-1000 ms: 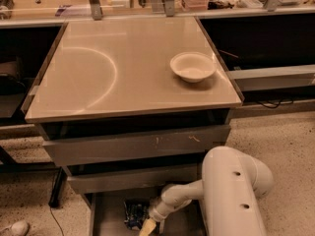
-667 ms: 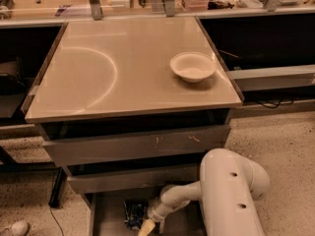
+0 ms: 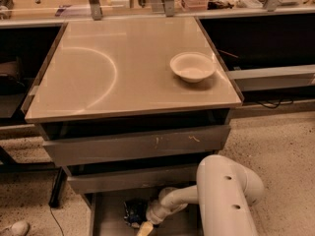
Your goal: Pick blue chip bag from bottom drawer and place on counter
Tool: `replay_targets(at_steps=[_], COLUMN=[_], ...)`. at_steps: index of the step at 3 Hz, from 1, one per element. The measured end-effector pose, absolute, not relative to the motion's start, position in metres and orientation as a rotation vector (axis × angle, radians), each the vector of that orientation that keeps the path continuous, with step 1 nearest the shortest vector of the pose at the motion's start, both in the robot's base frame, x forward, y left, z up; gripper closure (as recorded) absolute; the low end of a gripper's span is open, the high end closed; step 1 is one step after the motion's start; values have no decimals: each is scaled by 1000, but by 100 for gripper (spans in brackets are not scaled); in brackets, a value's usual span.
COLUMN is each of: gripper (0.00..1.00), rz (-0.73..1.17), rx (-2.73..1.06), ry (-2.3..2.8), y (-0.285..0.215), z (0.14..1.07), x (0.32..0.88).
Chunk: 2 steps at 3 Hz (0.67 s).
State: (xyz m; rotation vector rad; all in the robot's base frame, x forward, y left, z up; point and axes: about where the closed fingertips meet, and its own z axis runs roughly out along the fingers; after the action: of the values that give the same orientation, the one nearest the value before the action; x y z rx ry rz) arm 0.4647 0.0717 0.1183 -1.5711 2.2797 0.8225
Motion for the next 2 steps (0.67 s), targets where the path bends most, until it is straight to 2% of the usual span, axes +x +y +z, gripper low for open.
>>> replay_targets(at_steps=[1,2], gripper=[18,42], rz=[822,822], rx=[-1569,-1569], ry=[2281,2281], y=[72,72], z=[117,117], x=[465,465])
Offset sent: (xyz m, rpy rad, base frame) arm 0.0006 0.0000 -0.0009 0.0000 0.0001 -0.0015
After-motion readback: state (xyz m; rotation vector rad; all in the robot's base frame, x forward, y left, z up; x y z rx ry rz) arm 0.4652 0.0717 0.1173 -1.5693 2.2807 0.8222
